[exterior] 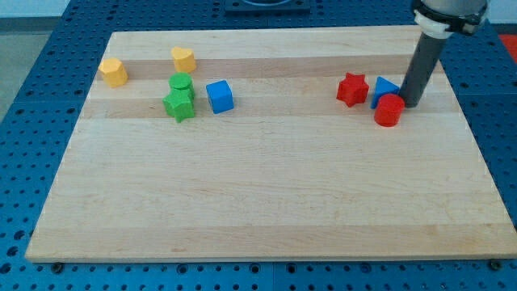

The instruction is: Slide red circle down

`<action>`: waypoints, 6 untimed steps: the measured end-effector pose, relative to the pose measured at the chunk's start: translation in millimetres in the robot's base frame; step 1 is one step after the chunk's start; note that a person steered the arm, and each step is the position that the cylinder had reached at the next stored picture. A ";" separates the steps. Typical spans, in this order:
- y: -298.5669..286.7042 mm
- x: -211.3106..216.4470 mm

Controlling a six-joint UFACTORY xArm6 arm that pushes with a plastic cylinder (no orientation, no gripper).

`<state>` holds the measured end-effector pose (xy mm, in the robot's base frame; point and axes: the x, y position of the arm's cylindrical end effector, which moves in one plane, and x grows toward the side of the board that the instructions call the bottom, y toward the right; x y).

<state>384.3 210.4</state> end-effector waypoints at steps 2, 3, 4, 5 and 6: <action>-34.1 0.0; -46.5 -1.9; -56.8 -7.3; -59.0 -18.3; -55.7 -2.4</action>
<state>381.8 154.8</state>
